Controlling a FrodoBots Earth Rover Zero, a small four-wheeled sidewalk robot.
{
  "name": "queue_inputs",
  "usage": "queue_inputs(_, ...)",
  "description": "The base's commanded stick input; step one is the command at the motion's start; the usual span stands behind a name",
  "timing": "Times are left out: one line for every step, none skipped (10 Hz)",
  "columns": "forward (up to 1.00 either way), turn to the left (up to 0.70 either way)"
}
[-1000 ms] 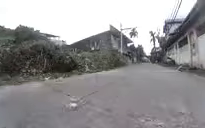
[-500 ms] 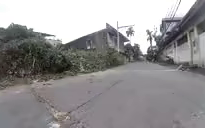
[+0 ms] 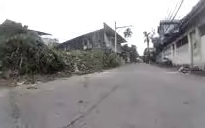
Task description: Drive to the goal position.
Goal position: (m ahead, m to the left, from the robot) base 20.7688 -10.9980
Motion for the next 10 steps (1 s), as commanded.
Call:
queue_inputs(1.00,-0.15)
queue_inputs(1.00,-0.15)
queue_inputs(1.00,-0.15)
queue_inputs(1.00,-0.15)
queue_inputs(1.00,-0.15)
queue_inputs(1.00,-0.15)
queue_inputs(1.00,-0.15)
queue_inputs(1.00,-0.15)
queue_inputs(1.00,-0.15)
queue_inputs(1.00,-0.15)
